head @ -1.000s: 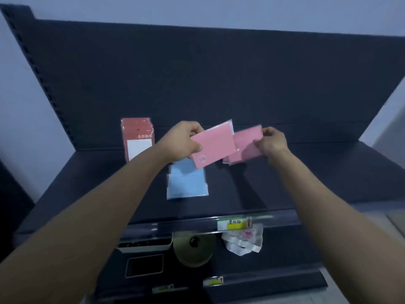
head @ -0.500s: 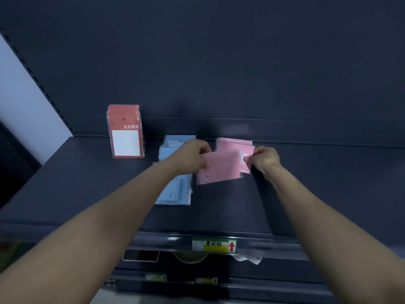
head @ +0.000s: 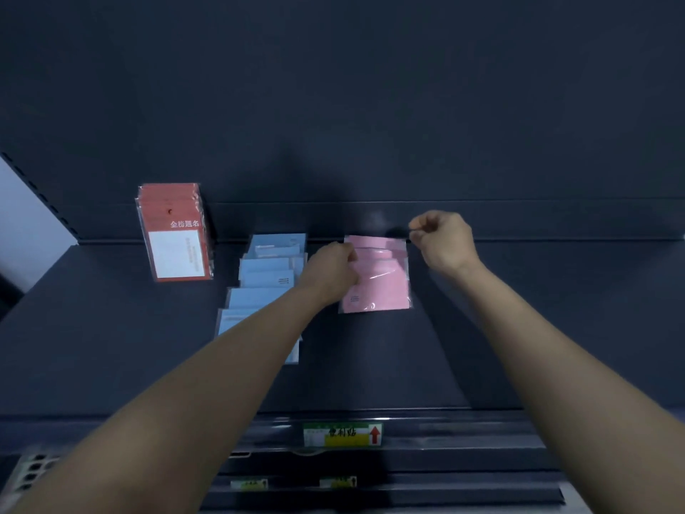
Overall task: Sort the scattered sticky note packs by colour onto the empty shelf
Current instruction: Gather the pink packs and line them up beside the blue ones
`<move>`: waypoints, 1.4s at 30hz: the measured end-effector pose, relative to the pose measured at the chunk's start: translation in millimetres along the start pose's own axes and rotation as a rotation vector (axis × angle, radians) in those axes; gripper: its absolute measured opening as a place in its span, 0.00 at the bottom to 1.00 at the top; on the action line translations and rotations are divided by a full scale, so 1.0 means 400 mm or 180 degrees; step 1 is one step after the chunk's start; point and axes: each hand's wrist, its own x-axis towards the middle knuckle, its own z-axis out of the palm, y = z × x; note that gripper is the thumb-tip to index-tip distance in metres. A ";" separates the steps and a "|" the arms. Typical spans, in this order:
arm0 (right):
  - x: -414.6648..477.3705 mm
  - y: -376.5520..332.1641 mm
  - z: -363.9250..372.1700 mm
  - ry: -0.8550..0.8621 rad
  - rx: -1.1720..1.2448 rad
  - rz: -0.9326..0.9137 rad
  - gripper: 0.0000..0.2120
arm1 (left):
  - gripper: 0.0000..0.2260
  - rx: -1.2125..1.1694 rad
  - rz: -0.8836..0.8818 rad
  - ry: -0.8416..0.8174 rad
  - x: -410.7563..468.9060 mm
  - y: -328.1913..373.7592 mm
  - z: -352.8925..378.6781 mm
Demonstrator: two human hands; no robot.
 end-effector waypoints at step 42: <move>-1.412 -1.393 1.045 -0.2910 0.0585 -0.4152 0.08 | 0.06 0.0749 -0.3437 0.3413 -1.784 -0.828 -0.968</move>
